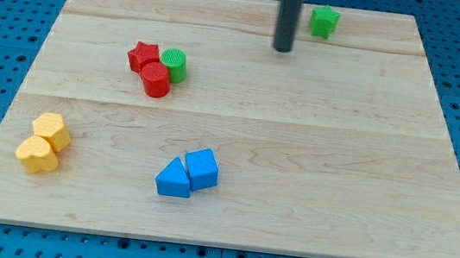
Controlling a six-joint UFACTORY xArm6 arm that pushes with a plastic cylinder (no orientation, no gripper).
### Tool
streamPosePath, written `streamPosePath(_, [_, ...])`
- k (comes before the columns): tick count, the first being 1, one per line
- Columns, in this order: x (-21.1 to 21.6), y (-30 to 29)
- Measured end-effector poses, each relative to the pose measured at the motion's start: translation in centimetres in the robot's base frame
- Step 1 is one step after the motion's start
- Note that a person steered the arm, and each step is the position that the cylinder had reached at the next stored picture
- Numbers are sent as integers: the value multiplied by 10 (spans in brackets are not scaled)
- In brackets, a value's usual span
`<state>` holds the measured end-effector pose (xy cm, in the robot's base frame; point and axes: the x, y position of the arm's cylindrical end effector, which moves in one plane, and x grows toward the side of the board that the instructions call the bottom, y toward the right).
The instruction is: Push the green star into the green circle
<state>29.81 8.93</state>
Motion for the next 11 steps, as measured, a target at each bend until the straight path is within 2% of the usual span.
streamPosePath(1, [-16, 64])
streamPosePath(2, [-56, 92])
streamPosePath(3, [-99, 81])
streamPosePath(4, [-92, 30])
streamPosePath(5, [-44, 20])
streamPosePath(6, [-14, 37])
streamPosePath(8, [61, -47])
streamPosePath(9, [96, -70])
streamPosePath(10, [128, -67])
streamPosePath(11, [137, -98])
